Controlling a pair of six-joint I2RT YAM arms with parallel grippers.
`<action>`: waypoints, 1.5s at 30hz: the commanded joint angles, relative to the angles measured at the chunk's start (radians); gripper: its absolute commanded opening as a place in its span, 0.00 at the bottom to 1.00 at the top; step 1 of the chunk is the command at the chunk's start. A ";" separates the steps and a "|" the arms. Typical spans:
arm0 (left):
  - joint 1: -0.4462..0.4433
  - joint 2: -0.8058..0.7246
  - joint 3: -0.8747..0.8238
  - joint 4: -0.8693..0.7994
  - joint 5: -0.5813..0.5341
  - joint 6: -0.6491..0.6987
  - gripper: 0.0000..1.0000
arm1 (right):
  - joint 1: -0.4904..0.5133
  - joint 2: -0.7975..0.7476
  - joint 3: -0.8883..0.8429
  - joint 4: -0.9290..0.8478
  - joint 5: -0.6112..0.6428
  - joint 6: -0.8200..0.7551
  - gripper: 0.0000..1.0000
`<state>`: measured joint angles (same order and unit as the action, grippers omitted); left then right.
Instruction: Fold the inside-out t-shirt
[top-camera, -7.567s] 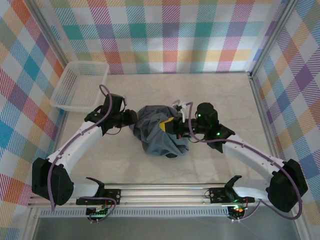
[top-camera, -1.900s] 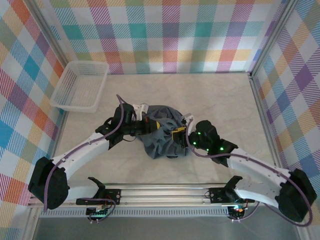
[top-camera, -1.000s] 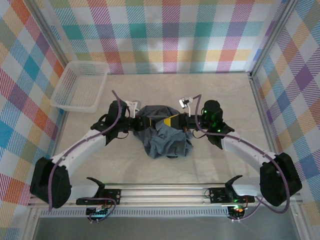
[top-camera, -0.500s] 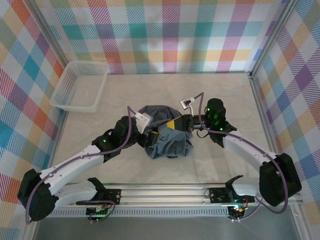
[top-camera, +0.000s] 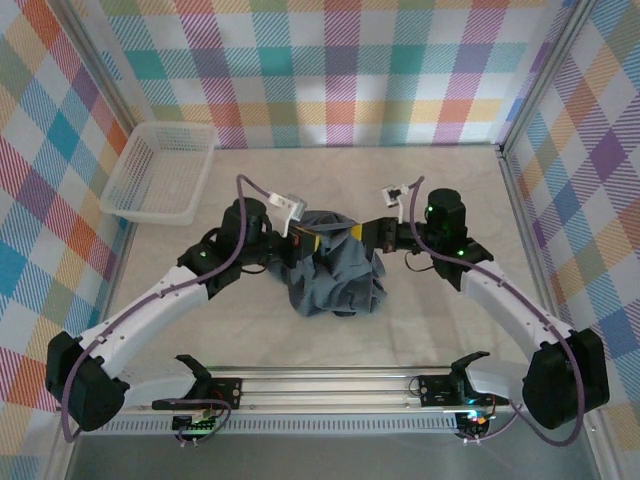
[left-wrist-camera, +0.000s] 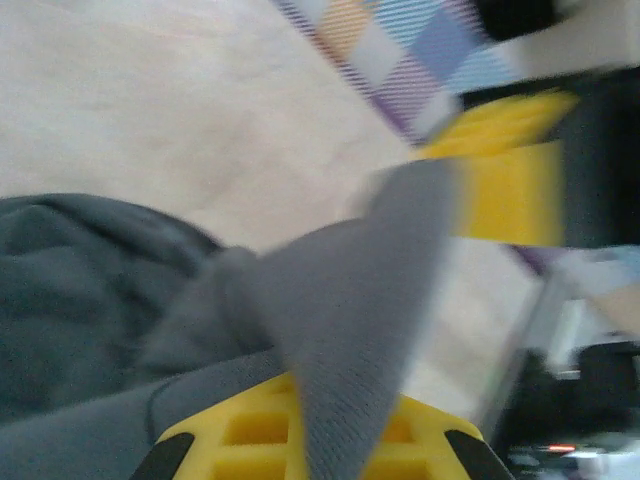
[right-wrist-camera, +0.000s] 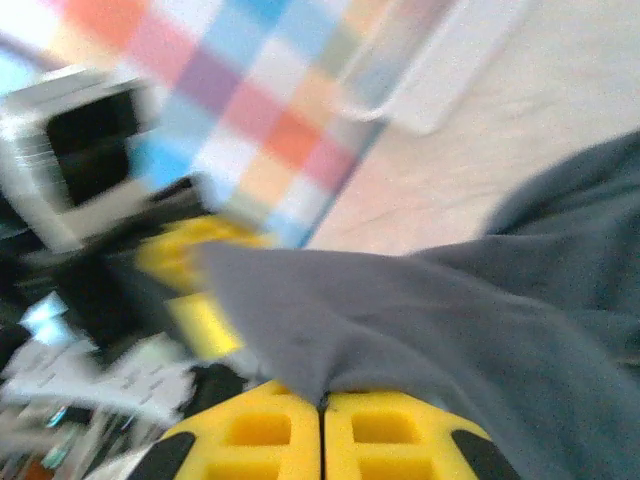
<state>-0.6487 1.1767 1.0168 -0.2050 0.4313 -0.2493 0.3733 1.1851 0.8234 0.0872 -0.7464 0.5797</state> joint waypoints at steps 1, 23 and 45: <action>0.005 0.037 0.044 0.005 0.286 -0.258 0.00 | -0.012 0.021 -0.013 -0.194 0.180 -0.071 0.08; 0.011 0.202 0.040 0.039 0.259 -0.461 0.00 | 0.337 -0.195 -0.285 0.003 0.713 -0.087 0.49; 0.089 0.131 0.020 0.039 0.296 -0.295 0.50 | 0.301 -0.190 -0.211 0.052 0.348 -0.053 0.00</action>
<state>-0.5659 1.3685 1.0313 -0.1810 0.7067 -0.6254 0.6971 0.9985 0.5785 0.1139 -0.2699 0.4706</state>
